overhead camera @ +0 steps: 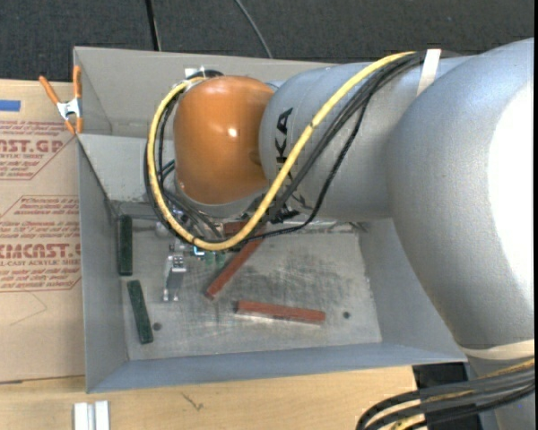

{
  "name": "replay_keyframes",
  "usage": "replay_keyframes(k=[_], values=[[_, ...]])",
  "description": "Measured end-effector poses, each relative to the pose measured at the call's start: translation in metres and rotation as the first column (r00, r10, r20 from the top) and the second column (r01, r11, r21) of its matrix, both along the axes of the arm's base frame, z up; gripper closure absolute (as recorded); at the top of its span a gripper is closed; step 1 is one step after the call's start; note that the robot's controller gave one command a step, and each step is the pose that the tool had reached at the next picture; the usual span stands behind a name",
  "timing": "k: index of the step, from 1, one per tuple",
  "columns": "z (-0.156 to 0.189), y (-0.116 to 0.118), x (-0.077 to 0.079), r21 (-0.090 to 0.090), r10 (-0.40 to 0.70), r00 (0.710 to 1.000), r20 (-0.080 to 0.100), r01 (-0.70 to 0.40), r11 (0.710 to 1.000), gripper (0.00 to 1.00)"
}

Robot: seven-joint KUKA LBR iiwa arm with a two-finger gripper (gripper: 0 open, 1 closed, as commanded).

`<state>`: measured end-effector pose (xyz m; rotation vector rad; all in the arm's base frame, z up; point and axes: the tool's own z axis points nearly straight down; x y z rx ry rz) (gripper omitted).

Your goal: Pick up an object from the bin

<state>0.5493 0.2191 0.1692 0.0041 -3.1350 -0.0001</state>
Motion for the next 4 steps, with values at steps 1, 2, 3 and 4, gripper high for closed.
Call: replay_keyframes(k=[1,2,3,4], values=[[0.005,-0.001,0.002,0.001,-0.001,1.000,0.007,0.001,1.000,0.00],[-0.035,-0.024,-0.009,0.002,0.067,0.998,0.013,-0.067,0.998,0.00],[-0.047,-0.065,-0.009,0.000,0.093,0.996,0.001,-0.093,0.996,0.00],[-0.068,-0.073,-0.004,0.000,0.156,0.988,0.015,-0.156,0.988,0.00]])
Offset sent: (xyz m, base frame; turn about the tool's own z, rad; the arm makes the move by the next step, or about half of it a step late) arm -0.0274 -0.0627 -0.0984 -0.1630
